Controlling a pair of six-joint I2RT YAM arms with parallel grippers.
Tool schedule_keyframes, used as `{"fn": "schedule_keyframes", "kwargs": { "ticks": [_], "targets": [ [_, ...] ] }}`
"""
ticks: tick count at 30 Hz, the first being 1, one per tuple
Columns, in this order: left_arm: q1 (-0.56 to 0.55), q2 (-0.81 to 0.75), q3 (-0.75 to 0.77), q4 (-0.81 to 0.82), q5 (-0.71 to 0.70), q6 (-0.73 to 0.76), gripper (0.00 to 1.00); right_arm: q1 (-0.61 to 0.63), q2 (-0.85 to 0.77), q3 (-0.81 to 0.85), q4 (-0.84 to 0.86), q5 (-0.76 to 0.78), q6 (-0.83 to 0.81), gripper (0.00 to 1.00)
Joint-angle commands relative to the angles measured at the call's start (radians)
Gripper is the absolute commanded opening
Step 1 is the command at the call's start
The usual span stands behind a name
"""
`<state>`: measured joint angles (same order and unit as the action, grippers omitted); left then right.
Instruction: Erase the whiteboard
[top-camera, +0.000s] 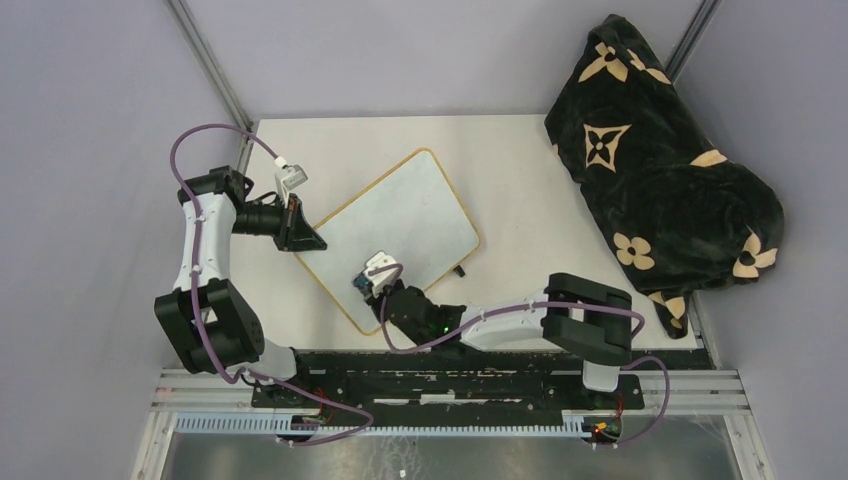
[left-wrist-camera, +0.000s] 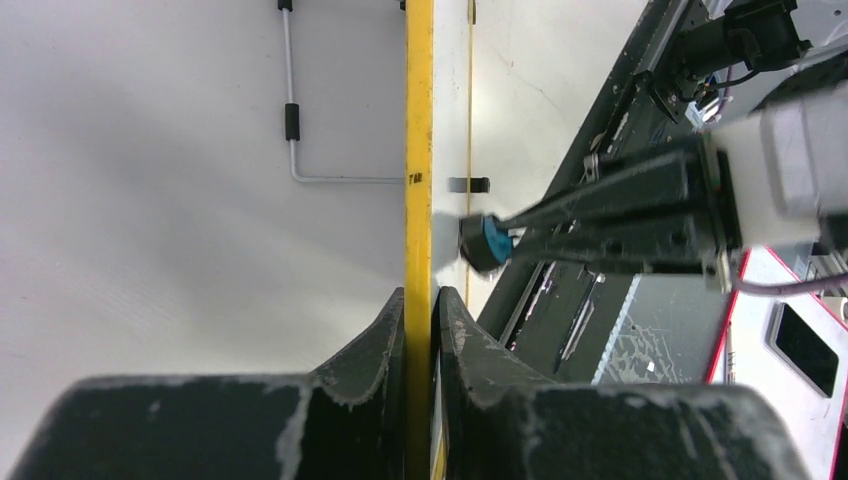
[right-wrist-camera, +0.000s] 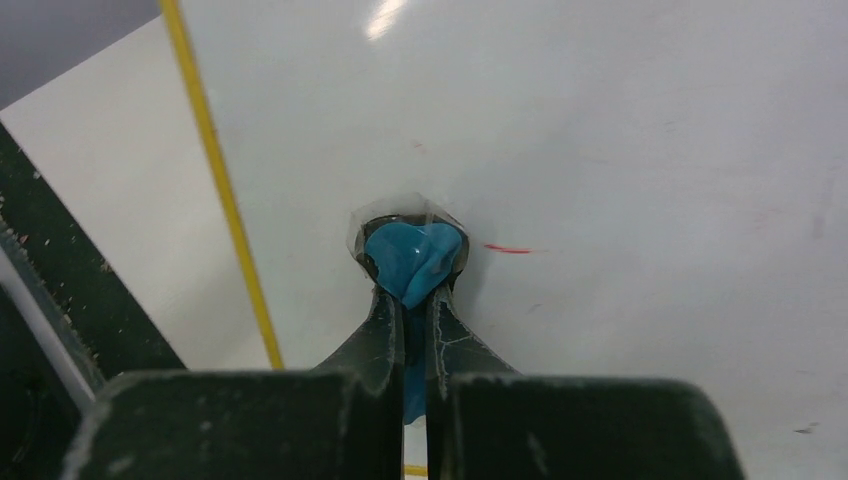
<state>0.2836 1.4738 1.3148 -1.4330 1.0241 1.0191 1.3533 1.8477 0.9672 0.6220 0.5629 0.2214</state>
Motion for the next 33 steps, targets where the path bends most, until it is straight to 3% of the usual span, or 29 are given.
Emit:
{"fn": "schedule_keyframes", "kwargs": {
  "ticks": [1,12,17,25,33],
  "targets": [
    [-0.011,-0.008,0.003,-0.004,-0.038,0.018,0.03,-0.14,-0.082,-0.055,0.019,0.074,0.012,0.01],
    [-0.011,-0.003,0.015,-0.004,-0.037,0.005,0.03,-0.259,-0.204,-0.153,0.016,0.084,0.005,0.01],
    [-0.011,-0.011,0.022,0.0,-0.03,-0.019,0.03,-0.267,-0.283,-0.155,-0.075,0.141,-0.006,0.01],
    [-0.017,-0.07,0.042,0.094,-0.049,-0.184,0.03,-0.274,-0.489,-0.178,-0.245,0.24,-0.024,0.01],
    [-0.025,-0.111,0.055,0.15,-0.037,-0.319,0.03,-0.278,-0.568,-0.204,-0.284,0.287,-0.035,0.01]
  ]
}}
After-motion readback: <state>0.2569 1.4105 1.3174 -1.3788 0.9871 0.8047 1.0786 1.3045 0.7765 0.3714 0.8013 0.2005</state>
